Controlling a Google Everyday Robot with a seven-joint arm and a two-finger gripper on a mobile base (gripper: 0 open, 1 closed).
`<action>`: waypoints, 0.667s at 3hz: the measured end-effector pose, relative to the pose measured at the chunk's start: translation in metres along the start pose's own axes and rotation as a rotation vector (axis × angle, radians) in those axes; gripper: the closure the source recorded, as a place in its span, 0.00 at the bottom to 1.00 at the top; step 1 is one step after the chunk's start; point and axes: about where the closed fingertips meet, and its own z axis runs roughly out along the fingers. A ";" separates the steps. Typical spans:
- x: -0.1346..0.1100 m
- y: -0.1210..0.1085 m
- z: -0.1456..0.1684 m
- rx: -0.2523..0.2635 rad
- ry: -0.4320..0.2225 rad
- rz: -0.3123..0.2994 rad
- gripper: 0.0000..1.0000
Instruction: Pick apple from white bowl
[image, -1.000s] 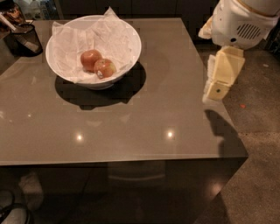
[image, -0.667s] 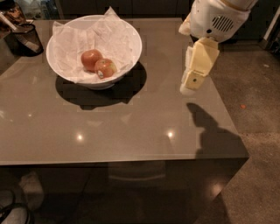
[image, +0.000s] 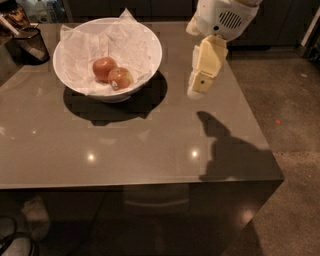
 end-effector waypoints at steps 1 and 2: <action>-0.013 -0.008 0.008 0.001 -0.019 -0.001 0.00; -0.033 -0.032 0.024 -0.015 -0.045 0.020 0.00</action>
Offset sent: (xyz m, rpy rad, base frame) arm 0.0740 0.0650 0.0000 0.0894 0.0504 -0.0102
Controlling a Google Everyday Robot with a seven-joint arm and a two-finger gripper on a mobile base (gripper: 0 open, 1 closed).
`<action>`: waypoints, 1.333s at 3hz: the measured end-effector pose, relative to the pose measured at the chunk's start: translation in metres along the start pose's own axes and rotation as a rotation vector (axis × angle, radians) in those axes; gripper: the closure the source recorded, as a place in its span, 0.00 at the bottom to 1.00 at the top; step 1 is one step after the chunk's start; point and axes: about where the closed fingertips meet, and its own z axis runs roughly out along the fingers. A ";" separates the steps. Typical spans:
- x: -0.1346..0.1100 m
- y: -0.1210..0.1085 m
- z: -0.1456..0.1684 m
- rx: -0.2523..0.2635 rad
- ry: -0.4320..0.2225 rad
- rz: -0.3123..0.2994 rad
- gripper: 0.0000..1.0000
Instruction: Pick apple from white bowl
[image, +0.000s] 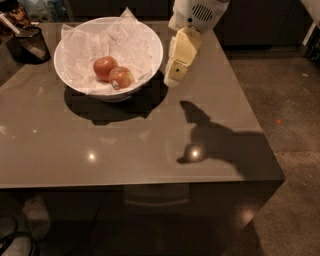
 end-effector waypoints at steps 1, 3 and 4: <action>-0.021 -0.023 0.013 -0.021 -0.026 -0.004 0.17; -0.042 -0.046 0.033 -0.058 -0.048 -0.005 0.36; -0.051 -0.052 0.040 -0.071 -0.054 -0.013 0.35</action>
Offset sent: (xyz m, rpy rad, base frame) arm 0.0537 0.0446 -0.0031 0.0323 0.0891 0.0507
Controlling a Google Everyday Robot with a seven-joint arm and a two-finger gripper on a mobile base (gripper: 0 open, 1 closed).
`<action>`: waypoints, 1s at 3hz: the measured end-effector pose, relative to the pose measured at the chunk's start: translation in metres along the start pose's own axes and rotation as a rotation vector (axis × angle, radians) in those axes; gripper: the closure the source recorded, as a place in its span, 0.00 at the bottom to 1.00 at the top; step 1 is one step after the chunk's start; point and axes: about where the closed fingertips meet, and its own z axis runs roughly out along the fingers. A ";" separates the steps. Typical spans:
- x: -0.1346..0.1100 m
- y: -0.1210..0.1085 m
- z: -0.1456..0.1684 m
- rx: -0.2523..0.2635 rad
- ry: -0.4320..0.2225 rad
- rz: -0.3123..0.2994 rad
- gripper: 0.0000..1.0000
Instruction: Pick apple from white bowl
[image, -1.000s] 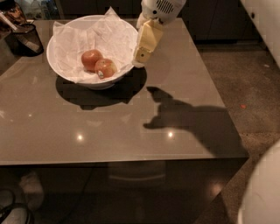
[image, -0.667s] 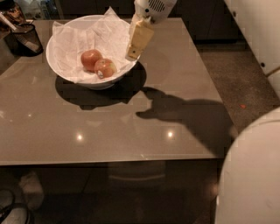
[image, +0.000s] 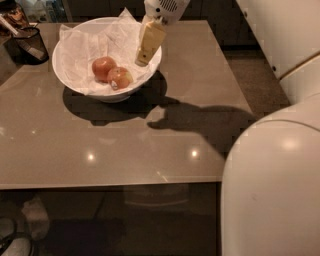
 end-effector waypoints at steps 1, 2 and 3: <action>-0.015 -0.006 0.006 -0.009 -0.008 -0.033 0.33; -0.028 -0.014 0.016 -0.024 -0.014 -0.060 0.33; -0.037 -0.022 0.030 -0.040 -0.018 -0.072 0.34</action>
Offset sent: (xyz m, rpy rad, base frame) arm 0.0122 0.0288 0.0020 -0.0552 0.0698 0.1334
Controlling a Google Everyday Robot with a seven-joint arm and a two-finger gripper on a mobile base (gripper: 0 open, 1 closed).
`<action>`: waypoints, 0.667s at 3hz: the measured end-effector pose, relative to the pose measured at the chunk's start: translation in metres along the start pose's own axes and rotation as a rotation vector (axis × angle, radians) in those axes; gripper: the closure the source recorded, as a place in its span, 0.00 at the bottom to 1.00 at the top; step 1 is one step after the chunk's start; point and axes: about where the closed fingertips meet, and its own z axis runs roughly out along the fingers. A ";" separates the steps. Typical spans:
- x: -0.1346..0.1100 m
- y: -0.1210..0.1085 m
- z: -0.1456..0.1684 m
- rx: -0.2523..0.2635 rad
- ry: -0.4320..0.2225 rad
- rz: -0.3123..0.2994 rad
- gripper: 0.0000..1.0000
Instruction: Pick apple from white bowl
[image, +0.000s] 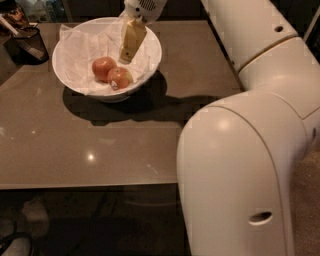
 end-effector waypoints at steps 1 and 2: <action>-0.002 -0.006 0.015 -0.022 -0.002 0.010 0.34; 0.000 -0.009 0.027 -0.040 0.002 0.029 0.35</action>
Offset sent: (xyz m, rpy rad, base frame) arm -0.0095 -0.0098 -0.0322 -0.1006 0.1786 0.0273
